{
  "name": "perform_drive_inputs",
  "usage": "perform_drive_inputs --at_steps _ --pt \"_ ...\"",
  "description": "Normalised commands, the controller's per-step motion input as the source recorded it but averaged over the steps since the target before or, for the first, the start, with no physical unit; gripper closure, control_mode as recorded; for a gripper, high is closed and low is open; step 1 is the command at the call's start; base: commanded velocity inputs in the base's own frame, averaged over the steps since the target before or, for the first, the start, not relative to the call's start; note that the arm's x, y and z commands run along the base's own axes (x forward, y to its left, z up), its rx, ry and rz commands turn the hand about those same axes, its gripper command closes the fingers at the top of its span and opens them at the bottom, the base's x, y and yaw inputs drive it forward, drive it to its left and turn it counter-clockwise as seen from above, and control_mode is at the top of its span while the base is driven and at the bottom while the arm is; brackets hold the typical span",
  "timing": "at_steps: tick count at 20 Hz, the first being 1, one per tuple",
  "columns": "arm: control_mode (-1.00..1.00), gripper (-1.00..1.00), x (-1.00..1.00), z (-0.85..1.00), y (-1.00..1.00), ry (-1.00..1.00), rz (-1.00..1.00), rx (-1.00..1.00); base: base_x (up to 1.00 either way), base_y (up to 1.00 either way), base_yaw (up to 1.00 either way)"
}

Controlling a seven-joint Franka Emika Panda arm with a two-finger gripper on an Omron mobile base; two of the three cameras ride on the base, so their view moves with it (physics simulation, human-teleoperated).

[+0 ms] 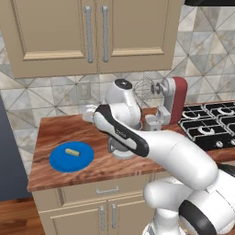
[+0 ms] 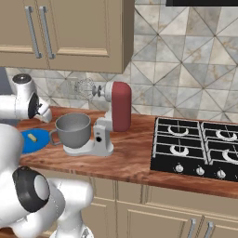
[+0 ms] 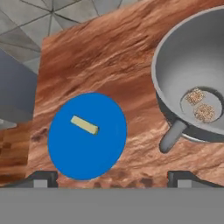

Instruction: Add butter and sugar cubes to the stand mixer bowl and then turn on the stand mixer to begin making frosting.

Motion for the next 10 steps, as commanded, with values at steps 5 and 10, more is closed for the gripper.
perform_drive_inputs --at_steps 5,10 --pt "-1.0 -1.0 -0.02 0.0 0.78 0.17 0.3 -0.01 0.0 0.0 0.0" --pt "-1.0 -1.0 0.06 -0.11 0.68 0.07 0.13 -0.13 0.0 0.0 0.0"
